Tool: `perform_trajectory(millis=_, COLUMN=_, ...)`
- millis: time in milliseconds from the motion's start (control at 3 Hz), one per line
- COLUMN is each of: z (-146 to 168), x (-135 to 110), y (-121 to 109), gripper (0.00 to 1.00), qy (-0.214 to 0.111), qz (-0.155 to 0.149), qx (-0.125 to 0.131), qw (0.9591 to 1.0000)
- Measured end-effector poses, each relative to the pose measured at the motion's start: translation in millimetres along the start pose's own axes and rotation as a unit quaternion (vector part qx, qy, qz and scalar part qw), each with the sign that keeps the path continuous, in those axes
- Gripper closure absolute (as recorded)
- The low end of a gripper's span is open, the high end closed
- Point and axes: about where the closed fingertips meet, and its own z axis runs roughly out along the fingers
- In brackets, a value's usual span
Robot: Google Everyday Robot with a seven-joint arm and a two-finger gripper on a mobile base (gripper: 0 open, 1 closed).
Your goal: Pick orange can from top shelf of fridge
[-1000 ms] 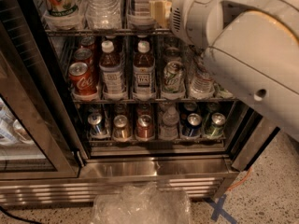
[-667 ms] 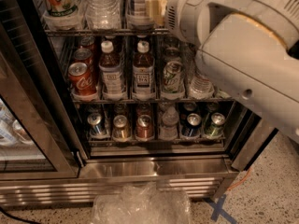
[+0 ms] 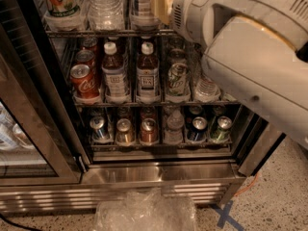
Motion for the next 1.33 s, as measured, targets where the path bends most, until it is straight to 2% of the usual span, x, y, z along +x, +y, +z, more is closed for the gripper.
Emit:
perform_trajectory(millis=333, z=-18.1, x=-8.1, y=-23.5, gripper=0.37, qy=-0.014, qz=-0.001, qx=0.053, qw=0.9985)
perform_trajectory(millis=667, z=-30.1, x=-10.2, y=-36.5, gripper=0.37, qy=-0.025, qz=-0.006, qx=0.089, qw=0.9957)
perform_trajectory(millis=1000, z=-34.8, x=-4.5, y=-38.9, gripper=0.37, qy=-0.025, qz=-0.015, qx=0.105, qw=0.9940)
perform_trajectory(millis=1333, z=-33.2, x=4.9, y=-37.4, gripper=0.37, qy=-0.021, qz=-0.019, qx=0.108, qw=0.9937)
